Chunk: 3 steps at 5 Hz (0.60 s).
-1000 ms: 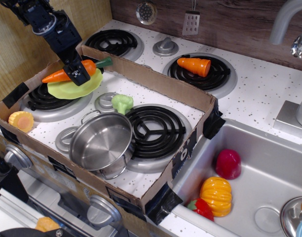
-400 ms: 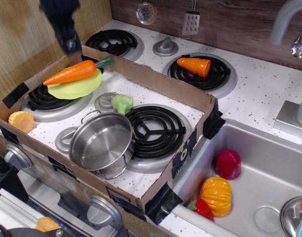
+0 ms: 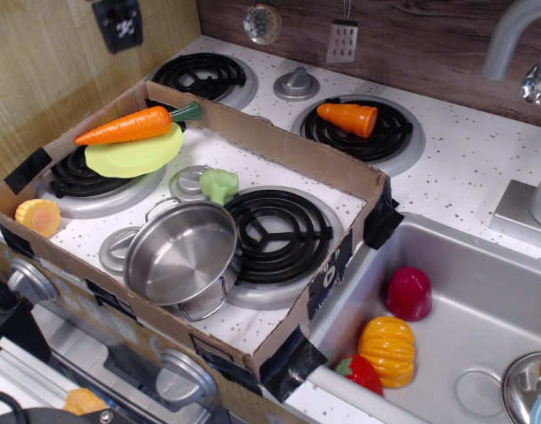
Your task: Put carrot on plate
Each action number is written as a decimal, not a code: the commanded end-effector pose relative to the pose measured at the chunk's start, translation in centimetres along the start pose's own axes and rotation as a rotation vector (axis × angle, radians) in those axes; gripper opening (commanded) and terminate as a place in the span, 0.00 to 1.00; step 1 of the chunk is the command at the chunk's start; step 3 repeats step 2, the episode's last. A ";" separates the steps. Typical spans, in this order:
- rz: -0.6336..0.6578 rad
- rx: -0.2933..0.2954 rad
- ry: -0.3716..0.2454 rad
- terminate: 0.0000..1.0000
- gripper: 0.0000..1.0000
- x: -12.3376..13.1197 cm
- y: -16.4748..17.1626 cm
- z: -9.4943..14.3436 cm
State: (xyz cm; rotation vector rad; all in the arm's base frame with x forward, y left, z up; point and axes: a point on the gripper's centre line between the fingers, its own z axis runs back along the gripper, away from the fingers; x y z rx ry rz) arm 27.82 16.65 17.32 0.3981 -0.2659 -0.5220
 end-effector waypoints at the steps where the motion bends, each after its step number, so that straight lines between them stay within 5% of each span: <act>1: 0.009 0.049 -0.026 0.00 1.00 0.7 0.4 1.4; 2: 0.009 0.049 -0.026 1.00 1.00 0.7 0.4 1.4; 3: 0.009 0.049 -0.026 1.00 1.00 0.7 0.4 1.4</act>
